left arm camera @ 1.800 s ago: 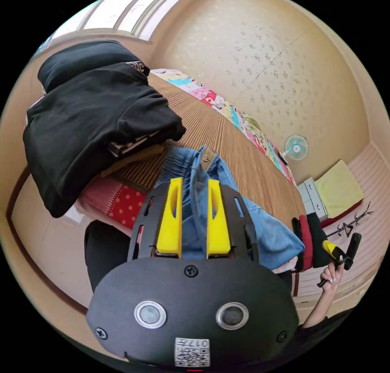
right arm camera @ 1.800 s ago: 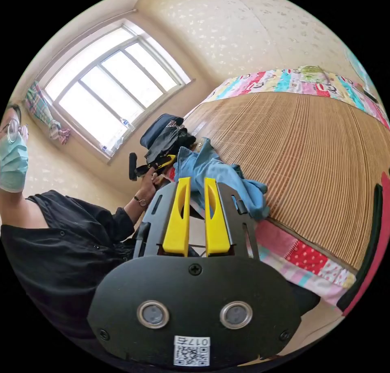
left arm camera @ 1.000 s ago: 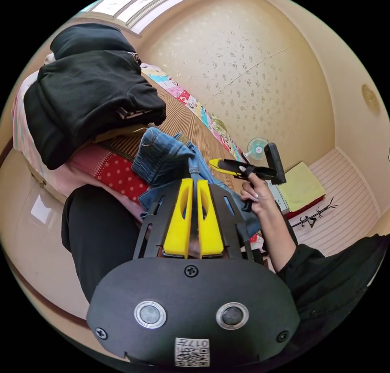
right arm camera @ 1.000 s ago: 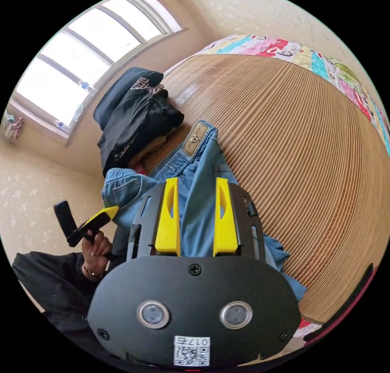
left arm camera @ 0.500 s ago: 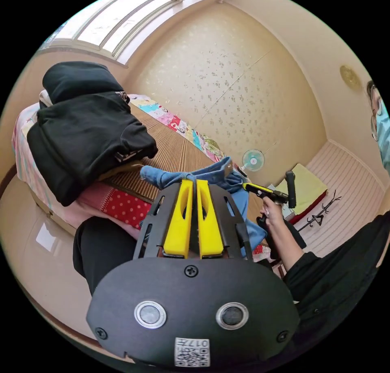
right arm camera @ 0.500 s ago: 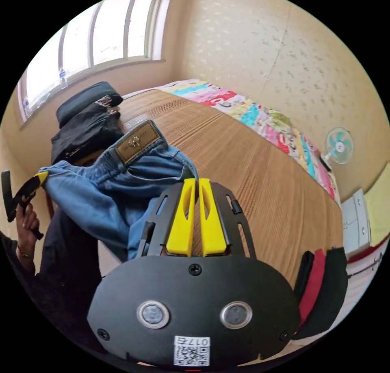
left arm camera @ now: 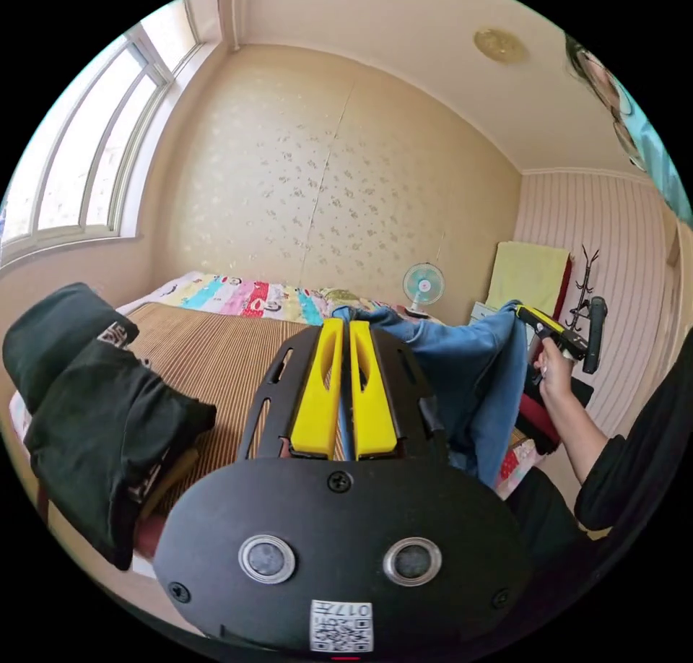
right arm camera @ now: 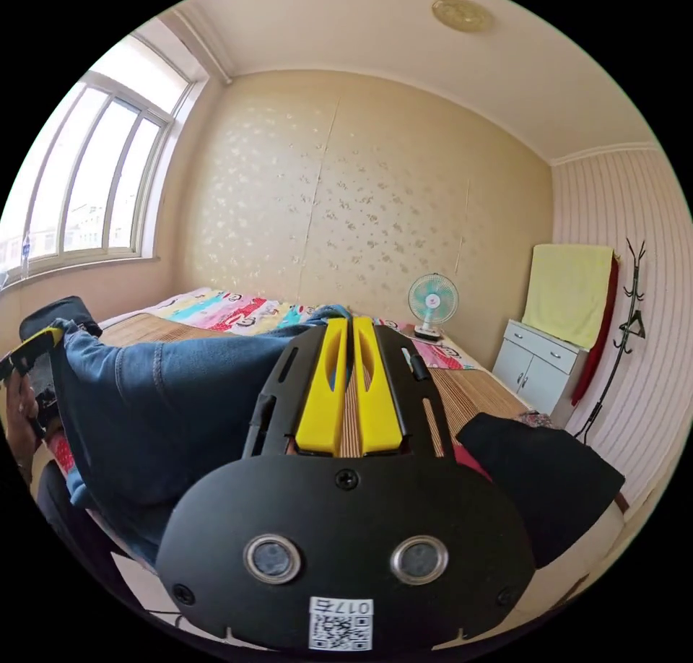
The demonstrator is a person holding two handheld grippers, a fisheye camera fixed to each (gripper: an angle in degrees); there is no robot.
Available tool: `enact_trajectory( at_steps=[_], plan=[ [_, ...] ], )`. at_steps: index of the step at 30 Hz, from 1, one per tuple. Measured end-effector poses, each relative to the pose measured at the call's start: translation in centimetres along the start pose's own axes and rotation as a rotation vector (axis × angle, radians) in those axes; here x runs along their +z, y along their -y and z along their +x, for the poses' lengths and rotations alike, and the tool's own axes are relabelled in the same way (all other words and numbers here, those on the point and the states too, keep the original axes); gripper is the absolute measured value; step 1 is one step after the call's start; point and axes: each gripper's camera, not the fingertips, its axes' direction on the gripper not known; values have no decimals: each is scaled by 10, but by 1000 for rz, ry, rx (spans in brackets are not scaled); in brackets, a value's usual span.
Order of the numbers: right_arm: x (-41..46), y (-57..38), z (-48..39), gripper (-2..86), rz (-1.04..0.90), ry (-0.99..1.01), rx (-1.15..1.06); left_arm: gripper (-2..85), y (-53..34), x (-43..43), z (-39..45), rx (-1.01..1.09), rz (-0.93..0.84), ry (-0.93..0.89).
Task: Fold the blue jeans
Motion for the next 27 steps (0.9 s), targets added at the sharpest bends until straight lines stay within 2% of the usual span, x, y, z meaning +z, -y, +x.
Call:
enact_trajectory(
  at_steps=[2, 4, 5, 7, 9, 11, 15, 17, 19, 22, 25, 27],
  plan=[
    [59, 44, 20, 29, -29, 74, -1, -3, 68, 73, -11, 7, -40, 31],
    [163, 113, 54, 40, -112, 143, 68, 10, 163, 182, -54, -127, -135, 0],
    [189, 130, 64, 52, -143, 157, 101, 15, 178, 203, -65, -169, -145, -18],
    [262, 176, 90, 96, -312, 158, 183, 92, 210, 247, -95, -303, -175, -83],
    [275, 187, 97, 104, -373, 191, 214, 131, 210, 258, -94, -272, -226, -175],
    [258, 184, 90, 86, -370, 264, 143, 130, 187, 255, -81, -191, -272, -178],
    [209, 129, 73, 74, -476, 401, 30, 103, 80, 237, -51, -42, -433, -134],
    [189, 99, 72, 77, -555, 500, 60, 98, 32, 230, -42, -22, -543, -177],
    [162, 63, 71, 82, -666, 695, 136, 97, -23, 212, -35, -51, -668, -231],
    [132, 30, 65, 90, -799, 943, 272, 95, -70, 177, -30, -145, -746, -306],
    [102, 21, 60, 92, -824, 1140, 400, 90, -100, 139, -23, -213, -764, -324],
    [90, 26, 60, 92, -819, 1186, 436, 86, -113, 121, -16, -225, -772, -291]
  ],
)
